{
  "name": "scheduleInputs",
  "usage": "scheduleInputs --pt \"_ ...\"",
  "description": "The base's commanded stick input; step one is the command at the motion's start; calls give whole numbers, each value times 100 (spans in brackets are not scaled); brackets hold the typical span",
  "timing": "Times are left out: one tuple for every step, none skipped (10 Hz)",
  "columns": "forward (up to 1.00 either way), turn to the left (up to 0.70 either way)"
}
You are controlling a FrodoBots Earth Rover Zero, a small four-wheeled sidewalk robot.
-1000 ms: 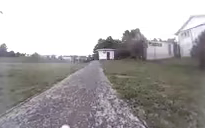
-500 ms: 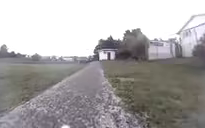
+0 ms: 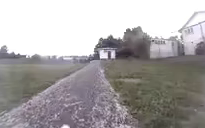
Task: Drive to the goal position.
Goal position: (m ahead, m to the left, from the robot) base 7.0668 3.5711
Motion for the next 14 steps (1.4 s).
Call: scheduleInputs --pt "100 0" --pt "100 0" --pt "100 0" --pt "100 0" --pt "100 0" --pt "100 0" --pt "100 0" --pt "100 0" --pt "100 0" --pt "100 0" --pt "100 0" --pt "100 0" --pt "100 0" --pt "100 0"
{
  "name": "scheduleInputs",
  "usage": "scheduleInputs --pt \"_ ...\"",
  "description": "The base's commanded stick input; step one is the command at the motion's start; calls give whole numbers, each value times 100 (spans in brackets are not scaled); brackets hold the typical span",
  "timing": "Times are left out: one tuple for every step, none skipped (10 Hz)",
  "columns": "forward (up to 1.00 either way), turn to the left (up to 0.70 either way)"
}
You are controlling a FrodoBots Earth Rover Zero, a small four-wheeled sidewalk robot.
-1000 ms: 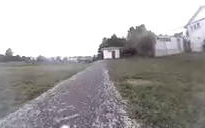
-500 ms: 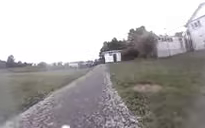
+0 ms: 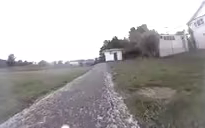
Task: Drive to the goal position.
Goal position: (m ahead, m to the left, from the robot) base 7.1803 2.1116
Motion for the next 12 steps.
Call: scheduleInputs --pt "100 0" --pt "100 0" --pt "100 0" --pt "100 0" --pt "100 0" --pt "100 0" --pt "100 0" --pt "100 0" --pt "100 0" --pt "100 0" --pt "100 0" --pt "100 0"
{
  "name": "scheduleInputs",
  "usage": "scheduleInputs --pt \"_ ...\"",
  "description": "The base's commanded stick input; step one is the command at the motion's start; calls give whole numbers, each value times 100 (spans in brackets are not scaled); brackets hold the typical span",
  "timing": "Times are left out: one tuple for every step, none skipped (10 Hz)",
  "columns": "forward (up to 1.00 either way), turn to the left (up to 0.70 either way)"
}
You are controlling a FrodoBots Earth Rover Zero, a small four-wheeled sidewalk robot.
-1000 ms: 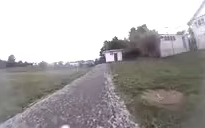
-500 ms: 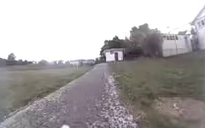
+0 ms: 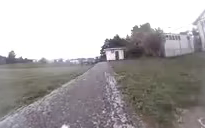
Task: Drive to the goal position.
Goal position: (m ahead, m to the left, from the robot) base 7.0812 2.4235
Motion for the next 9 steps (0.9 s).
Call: scheduleInputs --pt "100 0" --pt "100 0" --pt "100 0" --pt "100 0" --pt "100 0" --pt "100 0" --pt "100 -1" --pt "100 0" --pt "100 0"
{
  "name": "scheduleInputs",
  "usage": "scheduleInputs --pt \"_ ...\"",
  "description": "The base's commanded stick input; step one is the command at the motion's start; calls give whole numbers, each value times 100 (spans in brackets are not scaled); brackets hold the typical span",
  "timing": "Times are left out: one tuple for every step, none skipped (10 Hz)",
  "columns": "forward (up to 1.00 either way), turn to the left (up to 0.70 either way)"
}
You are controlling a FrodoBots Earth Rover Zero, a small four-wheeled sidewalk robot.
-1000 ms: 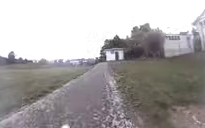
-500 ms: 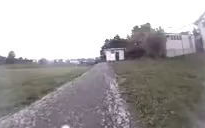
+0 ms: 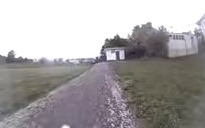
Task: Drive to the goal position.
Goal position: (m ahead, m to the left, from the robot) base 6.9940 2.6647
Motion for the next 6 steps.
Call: scheduleInputs --pt "100 0" --pt "100 0" --pt "100 0" --pt "100 0" --pt "100 0" --pt "100 0"
